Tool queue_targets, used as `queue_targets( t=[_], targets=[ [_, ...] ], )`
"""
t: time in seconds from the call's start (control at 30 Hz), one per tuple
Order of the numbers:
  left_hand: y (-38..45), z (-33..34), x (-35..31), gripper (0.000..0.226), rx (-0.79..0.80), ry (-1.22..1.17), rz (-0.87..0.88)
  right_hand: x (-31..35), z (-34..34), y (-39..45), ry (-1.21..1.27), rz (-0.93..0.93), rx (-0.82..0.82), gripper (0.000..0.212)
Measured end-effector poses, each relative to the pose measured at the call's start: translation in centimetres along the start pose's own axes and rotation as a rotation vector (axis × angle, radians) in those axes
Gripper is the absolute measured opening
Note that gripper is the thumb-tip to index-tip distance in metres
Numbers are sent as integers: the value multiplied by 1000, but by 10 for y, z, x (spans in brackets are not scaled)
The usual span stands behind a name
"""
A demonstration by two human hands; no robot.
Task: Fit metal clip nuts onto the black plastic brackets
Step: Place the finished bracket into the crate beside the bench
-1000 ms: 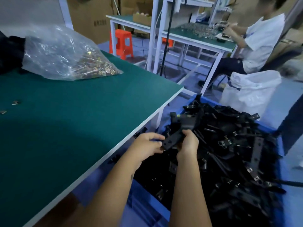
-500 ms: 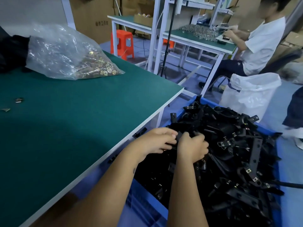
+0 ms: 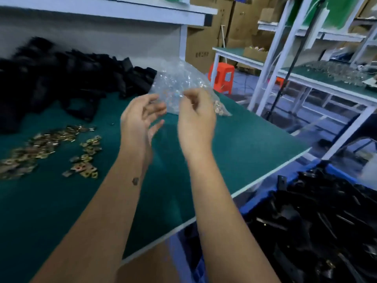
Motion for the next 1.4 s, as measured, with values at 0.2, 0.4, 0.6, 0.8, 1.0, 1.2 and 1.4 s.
queue_targets(
  t=[0.2,0.4,0.6,0.8,1.0,1.2,1.4],
  targets=[
    [18,-88,-72,21,-252,263,273,34,134,-47,-157,-237,514,11],
    [37,-174,-127,25,-458,686,441,24,200,-59,-340,-368,605,22],
    [63,-230,-130,45,-549,1506,194,-15,217,-63,-638,-448,743,26],
    [76,-240,-113,49,-476,1754,-37,-13,230,-65,-737,-485,723,18],
    [70,-237,-116,41,-491,1612,200,-13,233,-64,-733,-508,694,18],
    [62,-245,-139,46,-631,1644,432,-13,229,-68,-621,-537,751,37],
    [68,-263,-139,45,-605,1666,32,-14,231,-74,-597,-624,852,39]
  ],
)
Point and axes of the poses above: each hand's wrist, its own y-axis towards the middle knuckle, its own z-axis out of the palm, x = y × z, the point moved 2 cm from there along y, towards the middle knuckle, and after that the axes turned 14 degrees about -y, right-handed, at the moved point
